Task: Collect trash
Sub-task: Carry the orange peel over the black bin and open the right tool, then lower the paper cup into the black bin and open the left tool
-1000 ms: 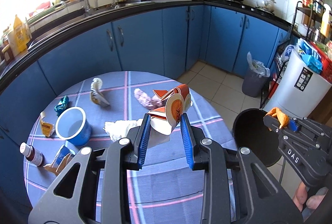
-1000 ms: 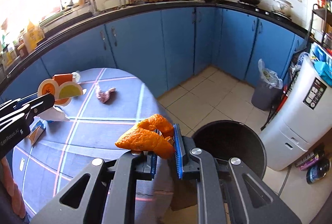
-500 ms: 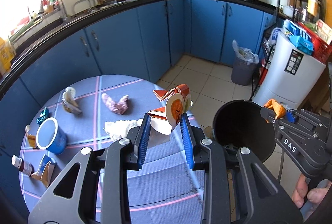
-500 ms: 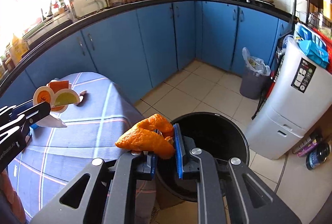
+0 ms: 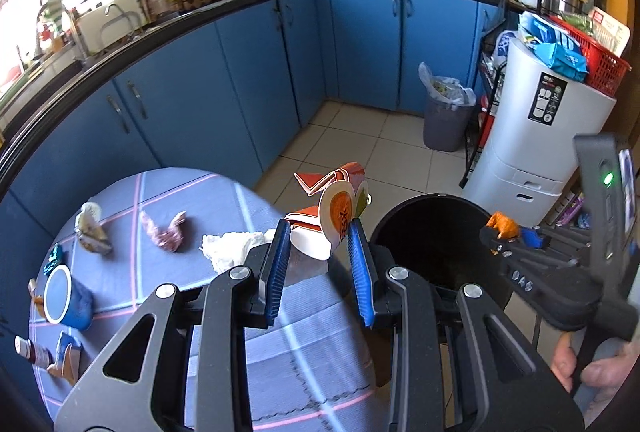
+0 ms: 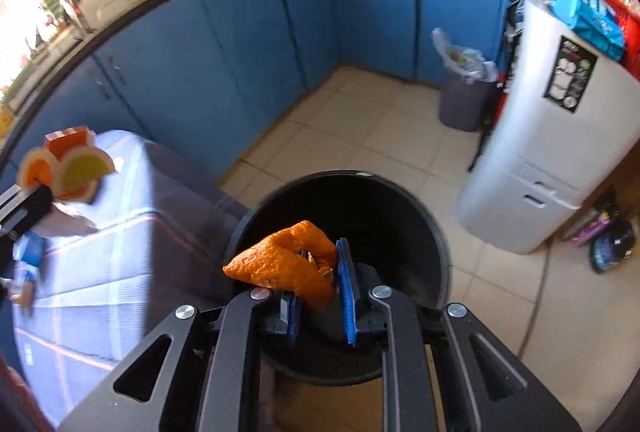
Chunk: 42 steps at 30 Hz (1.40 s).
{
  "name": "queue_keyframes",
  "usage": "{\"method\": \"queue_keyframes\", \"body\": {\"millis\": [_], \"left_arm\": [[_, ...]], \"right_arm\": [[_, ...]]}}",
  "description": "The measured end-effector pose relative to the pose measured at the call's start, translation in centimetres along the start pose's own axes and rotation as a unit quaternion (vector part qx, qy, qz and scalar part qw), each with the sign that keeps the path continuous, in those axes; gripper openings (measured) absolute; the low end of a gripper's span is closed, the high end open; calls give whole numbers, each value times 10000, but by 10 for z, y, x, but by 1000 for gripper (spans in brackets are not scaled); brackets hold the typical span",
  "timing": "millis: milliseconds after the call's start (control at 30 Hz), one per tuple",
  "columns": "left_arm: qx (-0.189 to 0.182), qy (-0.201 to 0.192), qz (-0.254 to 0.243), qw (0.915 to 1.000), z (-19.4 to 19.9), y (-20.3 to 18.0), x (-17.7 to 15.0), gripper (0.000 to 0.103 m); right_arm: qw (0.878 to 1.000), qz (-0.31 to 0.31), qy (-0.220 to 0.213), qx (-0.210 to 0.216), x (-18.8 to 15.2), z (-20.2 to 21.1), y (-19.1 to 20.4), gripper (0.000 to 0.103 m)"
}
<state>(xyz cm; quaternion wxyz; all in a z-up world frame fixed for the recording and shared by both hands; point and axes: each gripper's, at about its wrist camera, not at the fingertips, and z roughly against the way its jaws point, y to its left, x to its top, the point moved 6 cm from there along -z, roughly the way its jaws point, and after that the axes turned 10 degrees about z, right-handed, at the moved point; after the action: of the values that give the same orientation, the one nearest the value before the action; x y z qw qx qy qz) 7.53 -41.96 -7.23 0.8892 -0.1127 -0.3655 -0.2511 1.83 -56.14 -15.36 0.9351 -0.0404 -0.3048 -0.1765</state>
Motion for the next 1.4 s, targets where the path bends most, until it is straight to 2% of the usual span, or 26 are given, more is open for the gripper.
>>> {"method": "queue_keyframes", "body": {"millis": [67, 167, 200, 233, 267, 300, 367, 400, 467, 667, 1200, 1267, 1300, 1333, 1400], "left_arm": [[-50, 15, -46, 10000, -4, -6, 2, 31], [-100, 40, -108, 9999, -10, -16, 6, 31], [-120, 56, -124, 9998, -13, -20, 6, 31], [-139, 70, -143, 9998, -15, -23, 7, 31], [-149, 78, -160, 9997, -17, -25, 7, 31], [-157, 85, -184, 9997, -20, -28, 7, 31], [-176, 109, -215, 9996, -23, -33, 7, 31], [-183, 130, -230, 9995, -26, -35, 7, 31], [-197, 188, -238, 9993, -32, -39, 6, 31], [-333, 342, -233, 9986, -41, -45, 5, 31], [-628, 327, -399, 9967, -42, -74, 19, 34], [-599, 344, -370, 9969, -43, -70, 17, 56], [-566, 267, -324, 9975, -40, -66, 17, 75], [-548, 177, -299, 9979, -37, -63, 17, 78], [-515, 34, -331, 9981, -30, -57, 15, 78]], "right_arm": [[10000, 1, -32, 84, -3, -4, -5, 16], [9978, -164, -38, 639, -8, -14, -10, 16], [9969, -122, -35, 778, -10, -16, -10, 20], [9965, -46, -1, 836, -11, -19, -10, 28], [9969, 2, 30, 786, -12, -22, -11, 69], [9970, 47, -7, 766, -12, -23, -10, 96], [9966, 154, -244, 777, -12, -19, -8, 96], [9974, 152, -280, 645, -11, -18, -10, 96], [9986, 169, -260, 435, -8, -20, -12, 96], [9987, 240, -326, 298, -8, -18, -16, 96], [9979, 251, -418, 418, -17, -12, -13, 96], [9979, 250, -412, 436, -18, -12, -12, 96], [9980, 248, -395, 426, -18, -12, -10, 96], [9981, 251, -384, 410, -18, -13, -9, 96], [9978, 271, -409, 446, -17, -11, -3, 96]]}}
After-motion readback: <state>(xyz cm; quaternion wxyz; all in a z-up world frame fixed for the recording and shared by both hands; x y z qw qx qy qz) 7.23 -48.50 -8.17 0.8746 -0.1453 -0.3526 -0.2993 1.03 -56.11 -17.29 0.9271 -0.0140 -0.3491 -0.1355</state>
